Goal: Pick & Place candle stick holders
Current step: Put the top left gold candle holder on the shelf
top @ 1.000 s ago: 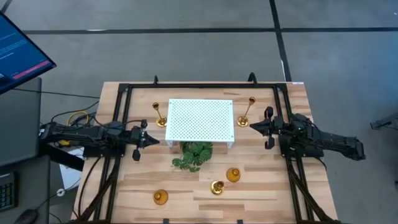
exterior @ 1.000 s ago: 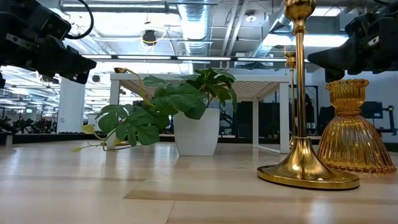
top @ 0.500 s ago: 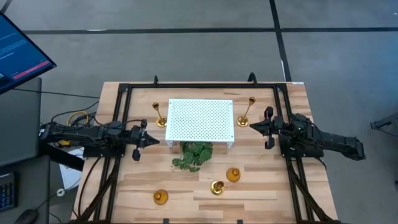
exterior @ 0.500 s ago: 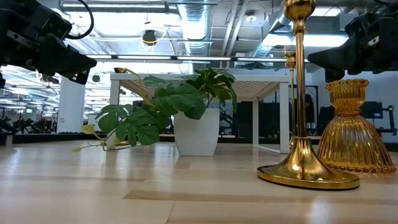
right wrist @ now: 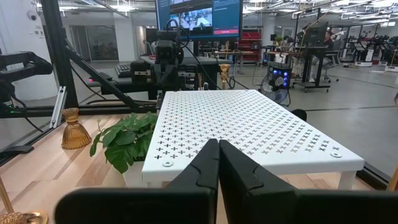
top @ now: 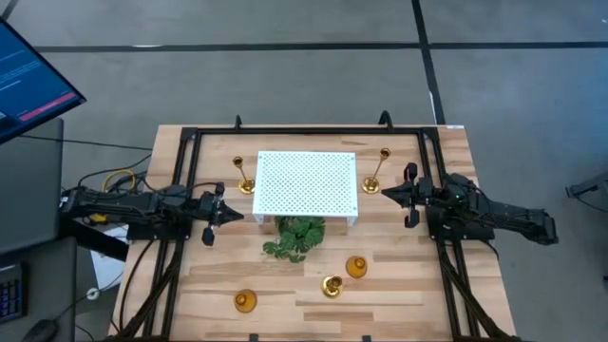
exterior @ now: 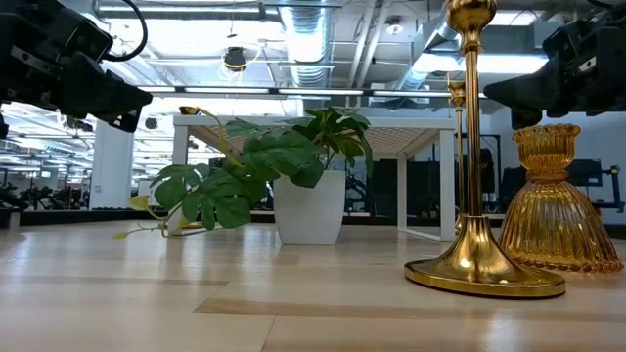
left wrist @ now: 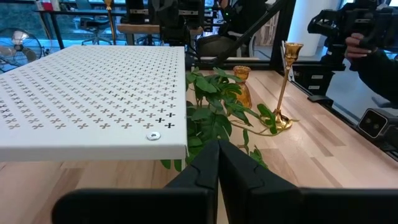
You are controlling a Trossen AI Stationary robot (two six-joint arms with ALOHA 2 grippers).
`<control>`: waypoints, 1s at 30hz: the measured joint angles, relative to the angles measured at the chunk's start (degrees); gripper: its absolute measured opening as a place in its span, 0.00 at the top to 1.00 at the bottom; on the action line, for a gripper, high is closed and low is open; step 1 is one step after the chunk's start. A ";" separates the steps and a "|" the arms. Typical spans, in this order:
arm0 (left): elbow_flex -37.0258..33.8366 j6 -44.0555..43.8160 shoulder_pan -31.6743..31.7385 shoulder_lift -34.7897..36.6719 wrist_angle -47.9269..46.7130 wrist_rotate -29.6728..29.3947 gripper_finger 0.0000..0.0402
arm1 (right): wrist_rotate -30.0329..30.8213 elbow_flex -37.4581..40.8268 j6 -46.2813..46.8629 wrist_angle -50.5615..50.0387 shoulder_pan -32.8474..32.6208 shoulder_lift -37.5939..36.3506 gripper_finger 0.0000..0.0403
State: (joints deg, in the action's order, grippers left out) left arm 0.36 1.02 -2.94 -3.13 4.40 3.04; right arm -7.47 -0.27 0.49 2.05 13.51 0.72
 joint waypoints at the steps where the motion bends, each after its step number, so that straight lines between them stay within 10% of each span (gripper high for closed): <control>1: 0.00 -0.01 0.00 0.02 0.02 0.00 0.98 | 0.00 0.02 0.00 -0.01 -0.01 -0.01 1.00; 11: 0.00 0.01 0.00 0.02 2.55 -1.59 0.98 | -0.01 0.02 -0.01 -0.01 0.00 0.00 1.00; 20: -0.02 0.02 0.02 -2.81 -0.07 -29.90 0.98 | 0.00 0.02 0.00 -0.01 0.08 0.00 1.00; 30: -0.01 -0.08 0.00 -11.75 0.05 -36.61 0.98 | 0.00 0.01 -0.08 -0.01 0.07 0.00 1.00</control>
State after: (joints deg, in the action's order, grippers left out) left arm 0.35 0.93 -2.94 -14.88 4.45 -33.57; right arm -7.46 -0.27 0.41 2.04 13.58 0.72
